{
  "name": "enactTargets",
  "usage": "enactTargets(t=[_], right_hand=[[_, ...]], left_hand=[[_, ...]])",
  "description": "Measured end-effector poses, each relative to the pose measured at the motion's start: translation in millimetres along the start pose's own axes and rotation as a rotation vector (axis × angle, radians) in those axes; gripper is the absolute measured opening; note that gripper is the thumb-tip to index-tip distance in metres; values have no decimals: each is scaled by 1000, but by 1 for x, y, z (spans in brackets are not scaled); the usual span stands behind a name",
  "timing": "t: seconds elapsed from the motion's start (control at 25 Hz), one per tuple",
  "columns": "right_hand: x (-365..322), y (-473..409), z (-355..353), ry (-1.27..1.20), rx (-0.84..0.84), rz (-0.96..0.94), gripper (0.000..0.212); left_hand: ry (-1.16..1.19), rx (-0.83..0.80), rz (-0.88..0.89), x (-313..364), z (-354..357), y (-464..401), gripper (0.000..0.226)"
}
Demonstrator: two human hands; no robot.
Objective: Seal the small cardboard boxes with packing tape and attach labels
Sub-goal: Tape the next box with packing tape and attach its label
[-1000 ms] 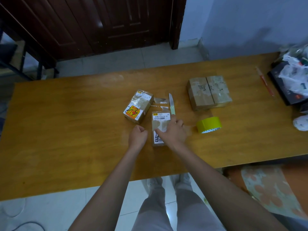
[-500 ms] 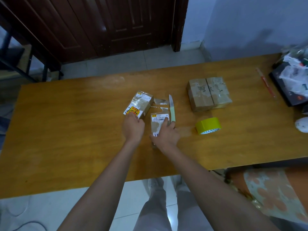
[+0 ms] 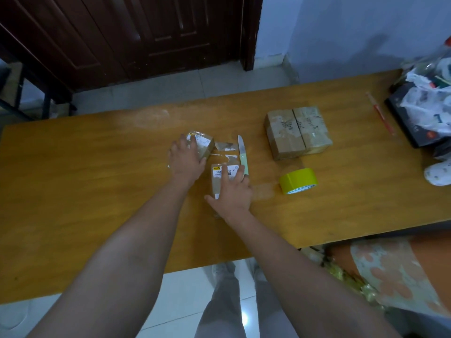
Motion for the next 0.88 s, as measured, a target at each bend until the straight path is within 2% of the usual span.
enactTargets(t=[0.24, 0.4, 0.64, 0.88], right_hand=[[-5, -12, 1, 36, 30, -66, 103], [-8, -19, 3, -12, 32, -104, 93], [-11, -18, -8, -22, 6, -61, 88], [-13, -22, -54, -20, -31, -33, 88]], left_hand=[[-22, -23, 139, 6, 1, -22, 74], [29, -85, 204, 8, 9, -31, 73], [57, -49, 151, -3, -2, -19, 69], [98, -26, 61, -26, -43, 6, 62]])
Point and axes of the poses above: each hand's wrist, its own y-axis away from the middle knuckle, its own z-axis out of the palm, x = y × z, the point moved 8 cm from there along -y, towards the middle knuckle, and after that the axes turned 1 degree about -y, right-handed, at the moved point
